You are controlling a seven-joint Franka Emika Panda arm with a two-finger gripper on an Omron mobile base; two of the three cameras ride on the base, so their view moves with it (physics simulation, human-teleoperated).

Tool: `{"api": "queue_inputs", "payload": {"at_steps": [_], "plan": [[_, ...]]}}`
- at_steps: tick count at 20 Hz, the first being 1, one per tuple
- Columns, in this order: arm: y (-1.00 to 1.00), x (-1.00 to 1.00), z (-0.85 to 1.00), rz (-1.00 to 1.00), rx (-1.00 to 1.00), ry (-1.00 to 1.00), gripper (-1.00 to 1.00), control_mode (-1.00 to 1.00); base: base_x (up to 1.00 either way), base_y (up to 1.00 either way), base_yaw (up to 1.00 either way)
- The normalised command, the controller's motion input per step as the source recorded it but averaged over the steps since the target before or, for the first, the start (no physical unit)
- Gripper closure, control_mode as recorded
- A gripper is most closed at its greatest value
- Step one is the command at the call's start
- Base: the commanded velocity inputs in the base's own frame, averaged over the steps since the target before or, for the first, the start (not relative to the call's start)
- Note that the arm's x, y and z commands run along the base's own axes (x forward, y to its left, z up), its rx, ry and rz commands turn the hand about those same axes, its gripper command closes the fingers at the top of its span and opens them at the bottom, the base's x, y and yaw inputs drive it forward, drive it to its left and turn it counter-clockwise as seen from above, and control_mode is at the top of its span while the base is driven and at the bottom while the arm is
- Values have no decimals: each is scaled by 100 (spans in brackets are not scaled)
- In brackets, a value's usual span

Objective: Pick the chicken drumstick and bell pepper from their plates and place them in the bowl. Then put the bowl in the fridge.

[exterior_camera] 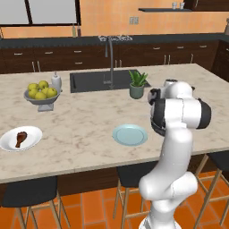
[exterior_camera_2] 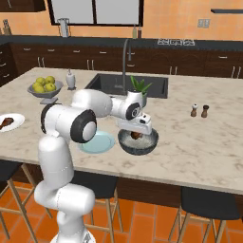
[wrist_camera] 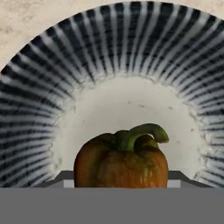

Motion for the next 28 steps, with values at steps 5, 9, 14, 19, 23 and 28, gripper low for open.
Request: {"api": "queue_inputs", "payload": {"at_steps": [5,9,14,19,23,28], "plan": [[-10,40,-55,0,0,2,100,-100,0,0,0],[-8,29,-42,0,0,3,100,-100,0,0,0],[0,-22,-5,0,0,0,-100,-100,0,0,0],[5,-34,2,0,0,-4,-100,-100,0,0,0],[14,-79,22,0,-2,-11,-100,-100,0,0,0],[35,-97,49,0,-3,-11,-100,-100,0,0,0]]}}
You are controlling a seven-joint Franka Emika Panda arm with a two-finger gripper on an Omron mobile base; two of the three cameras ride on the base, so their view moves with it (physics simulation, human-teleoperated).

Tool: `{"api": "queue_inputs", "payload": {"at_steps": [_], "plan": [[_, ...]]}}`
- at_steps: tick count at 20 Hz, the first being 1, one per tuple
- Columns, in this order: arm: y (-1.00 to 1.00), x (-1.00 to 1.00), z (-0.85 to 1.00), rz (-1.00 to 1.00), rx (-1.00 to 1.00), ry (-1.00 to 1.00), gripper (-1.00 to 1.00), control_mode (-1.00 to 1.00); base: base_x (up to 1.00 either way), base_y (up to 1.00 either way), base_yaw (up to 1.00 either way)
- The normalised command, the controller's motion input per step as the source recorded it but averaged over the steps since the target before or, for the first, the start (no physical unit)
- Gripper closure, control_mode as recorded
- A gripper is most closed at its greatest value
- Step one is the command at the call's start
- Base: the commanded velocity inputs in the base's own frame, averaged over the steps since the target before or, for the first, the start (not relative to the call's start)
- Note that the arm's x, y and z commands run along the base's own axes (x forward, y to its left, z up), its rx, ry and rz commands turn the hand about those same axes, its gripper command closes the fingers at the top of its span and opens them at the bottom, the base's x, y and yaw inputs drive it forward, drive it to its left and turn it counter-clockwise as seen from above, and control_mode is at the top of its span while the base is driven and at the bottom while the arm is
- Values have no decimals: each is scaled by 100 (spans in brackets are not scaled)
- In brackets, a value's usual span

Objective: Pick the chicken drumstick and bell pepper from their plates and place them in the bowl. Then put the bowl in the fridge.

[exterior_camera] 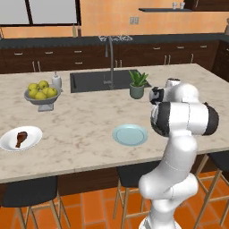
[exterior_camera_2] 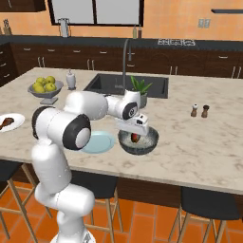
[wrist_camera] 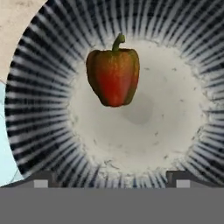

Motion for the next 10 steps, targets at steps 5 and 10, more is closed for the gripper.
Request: {"api": "queue_inputs", "payload": {"at_steps": [5,10], "plan": [[69,-87,60,0,-1,-8,-100,-100,0,0,0],[82,-50,68,0,0,-1,-100,-100,0,0,0]]}}
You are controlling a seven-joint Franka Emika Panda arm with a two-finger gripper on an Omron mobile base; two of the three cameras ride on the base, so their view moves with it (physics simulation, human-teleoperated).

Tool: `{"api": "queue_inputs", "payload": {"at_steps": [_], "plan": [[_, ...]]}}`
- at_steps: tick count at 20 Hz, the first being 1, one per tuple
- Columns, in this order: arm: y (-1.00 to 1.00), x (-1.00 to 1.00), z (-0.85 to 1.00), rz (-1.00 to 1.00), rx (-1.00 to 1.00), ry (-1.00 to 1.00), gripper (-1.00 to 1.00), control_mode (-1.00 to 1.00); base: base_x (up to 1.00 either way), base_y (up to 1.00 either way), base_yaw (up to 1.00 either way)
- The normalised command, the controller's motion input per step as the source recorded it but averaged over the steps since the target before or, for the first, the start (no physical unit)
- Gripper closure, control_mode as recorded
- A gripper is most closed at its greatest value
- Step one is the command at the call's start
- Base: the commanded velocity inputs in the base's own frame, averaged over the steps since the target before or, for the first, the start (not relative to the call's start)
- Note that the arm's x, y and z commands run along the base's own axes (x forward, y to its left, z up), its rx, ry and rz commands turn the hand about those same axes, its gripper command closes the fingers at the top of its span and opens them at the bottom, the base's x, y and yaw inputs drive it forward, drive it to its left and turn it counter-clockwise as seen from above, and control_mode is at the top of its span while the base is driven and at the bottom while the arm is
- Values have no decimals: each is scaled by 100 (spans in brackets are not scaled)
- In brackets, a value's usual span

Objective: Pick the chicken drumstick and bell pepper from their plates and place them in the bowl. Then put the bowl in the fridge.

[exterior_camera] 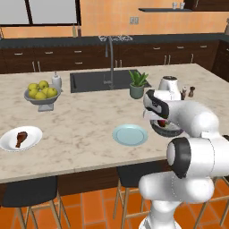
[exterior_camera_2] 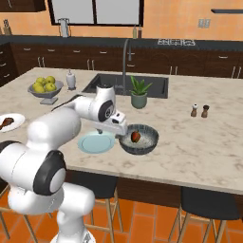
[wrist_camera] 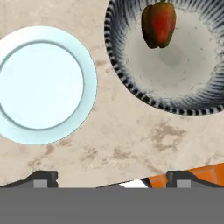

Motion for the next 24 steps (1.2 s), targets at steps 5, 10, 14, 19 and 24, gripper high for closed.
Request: {"api": "queue_inputs", "payload": {"at_steps": [5,10,14,19,24], "plan": [[69,-60,43,12,-6,0,-100,-100,0,0,0],[46,-82,39,19,-8,-1,-100,-100,0,0,0],[31,-63,31,10,-5,-4,-100,-100,0,0,0],[4,-68,2,1,3,-20,-100,-100,0,0,0],[15,-66,36,0,7,-24,-100,-100,0,0,0]]}}
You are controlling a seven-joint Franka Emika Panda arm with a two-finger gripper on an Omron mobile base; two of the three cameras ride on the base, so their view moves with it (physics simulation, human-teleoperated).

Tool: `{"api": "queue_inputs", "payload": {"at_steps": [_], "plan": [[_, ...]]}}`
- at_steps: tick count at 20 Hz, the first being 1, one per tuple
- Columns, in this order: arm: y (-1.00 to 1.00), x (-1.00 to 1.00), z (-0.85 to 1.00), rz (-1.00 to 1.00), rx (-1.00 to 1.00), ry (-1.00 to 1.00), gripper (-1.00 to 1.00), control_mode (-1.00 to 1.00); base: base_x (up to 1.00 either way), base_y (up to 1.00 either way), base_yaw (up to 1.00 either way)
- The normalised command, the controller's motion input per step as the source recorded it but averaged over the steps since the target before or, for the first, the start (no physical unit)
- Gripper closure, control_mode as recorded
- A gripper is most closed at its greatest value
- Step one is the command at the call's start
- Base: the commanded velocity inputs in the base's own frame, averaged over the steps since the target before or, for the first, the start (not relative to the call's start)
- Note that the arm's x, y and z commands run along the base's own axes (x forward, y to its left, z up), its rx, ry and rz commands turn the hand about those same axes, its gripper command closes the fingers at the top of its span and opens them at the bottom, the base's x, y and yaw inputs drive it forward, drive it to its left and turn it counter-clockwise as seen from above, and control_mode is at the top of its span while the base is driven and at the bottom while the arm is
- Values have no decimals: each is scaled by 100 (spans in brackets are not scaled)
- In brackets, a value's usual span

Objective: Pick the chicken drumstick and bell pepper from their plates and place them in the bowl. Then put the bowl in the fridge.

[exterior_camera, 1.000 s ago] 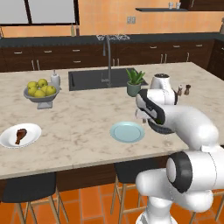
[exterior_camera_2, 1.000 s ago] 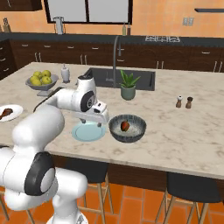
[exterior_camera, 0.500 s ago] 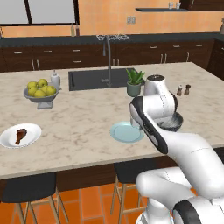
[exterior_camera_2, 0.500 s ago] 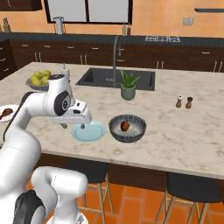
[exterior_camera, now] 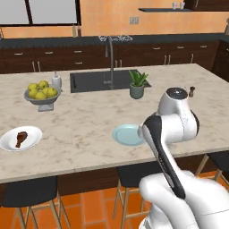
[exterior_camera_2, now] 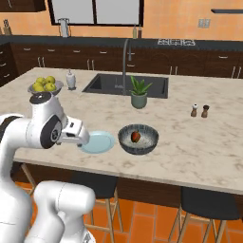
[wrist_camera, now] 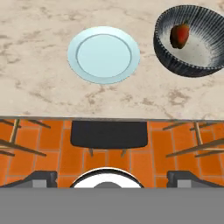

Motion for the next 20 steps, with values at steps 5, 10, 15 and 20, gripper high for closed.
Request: {"api": "queue_inputs", "payload": {"at_steps": [5,10,15,20], "plan": [[6,-48,20,0,3,-9,-100,100,-18,2,0],[0,0,0,0,0,0,-100,100,-63,78,-5],[0,0,0,0,0,0,-100,100,-17,100,-14],[0,0,0,0,0,0,-100,100,-2,100,-11]]}}
